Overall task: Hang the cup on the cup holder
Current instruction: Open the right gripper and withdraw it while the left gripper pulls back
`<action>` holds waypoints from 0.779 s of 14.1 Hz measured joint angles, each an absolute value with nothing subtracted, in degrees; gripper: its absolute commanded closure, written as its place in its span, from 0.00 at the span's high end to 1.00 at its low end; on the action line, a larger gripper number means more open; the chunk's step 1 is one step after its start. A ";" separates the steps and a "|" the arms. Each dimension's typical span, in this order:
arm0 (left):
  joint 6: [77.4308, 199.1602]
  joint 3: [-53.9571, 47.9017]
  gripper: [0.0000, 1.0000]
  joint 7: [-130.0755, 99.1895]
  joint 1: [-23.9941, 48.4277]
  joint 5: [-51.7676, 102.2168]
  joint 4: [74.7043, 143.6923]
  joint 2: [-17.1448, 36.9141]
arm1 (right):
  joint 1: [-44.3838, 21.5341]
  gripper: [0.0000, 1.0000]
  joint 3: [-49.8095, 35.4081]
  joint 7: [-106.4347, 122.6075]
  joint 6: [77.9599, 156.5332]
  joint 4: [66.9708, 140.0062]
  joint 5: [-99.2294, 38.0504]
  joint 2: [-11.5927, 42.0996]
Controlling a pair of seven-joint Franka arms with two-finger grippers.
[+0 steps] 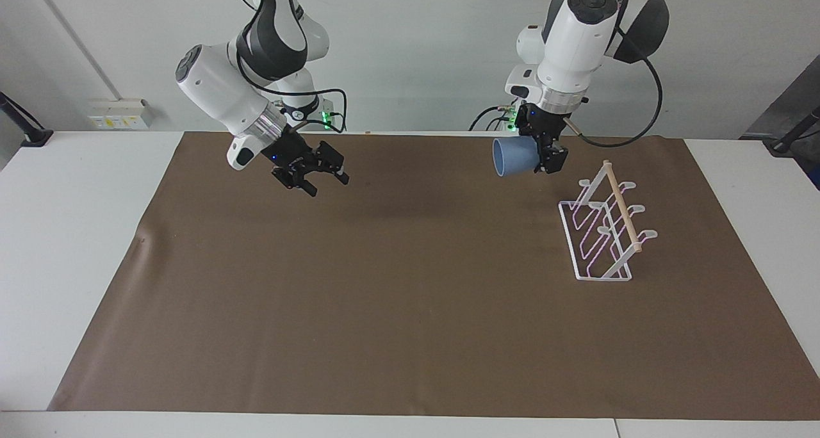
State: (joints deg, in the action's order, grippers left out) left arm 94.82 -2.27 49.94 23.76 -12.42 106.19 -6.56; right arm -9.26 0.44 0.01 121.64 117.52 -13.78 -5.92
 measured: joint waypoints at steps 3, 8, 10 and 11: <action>94.00 -2.23 0.00 49.94 23.68 -19.72 106.19 -6.58 | -9.30 1.00 0.46 -0.12 118.68 114.00 -5.53 -5.92; 92.81 -2.03 0.00 49.94 23.62 -33.96 106.46 -6.48 | -8.47 1.00 0.80 -0.12 105.24 102.16 -2.22 -6.04; 91.79 -2.13 0.00 50.02 23.65 -37.92 107.60 -5.84 | -7.47 1.00 1.14 -0.29 99.71 97.15 -2.18 -6.11; 91.68 -2.23 0.00 50.02 23.67 -40.46 108.13 -4.79 | -6.56 1.00 1.21 -0.49 96.89 94.89 -2.17 -6.13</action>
State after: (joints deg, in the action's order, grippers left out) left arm 91.68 -2.23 50.02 23.67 -40.46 108.13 -4.79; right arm -6.56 1.21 -0.49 96.89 94.89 -2.17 -6.13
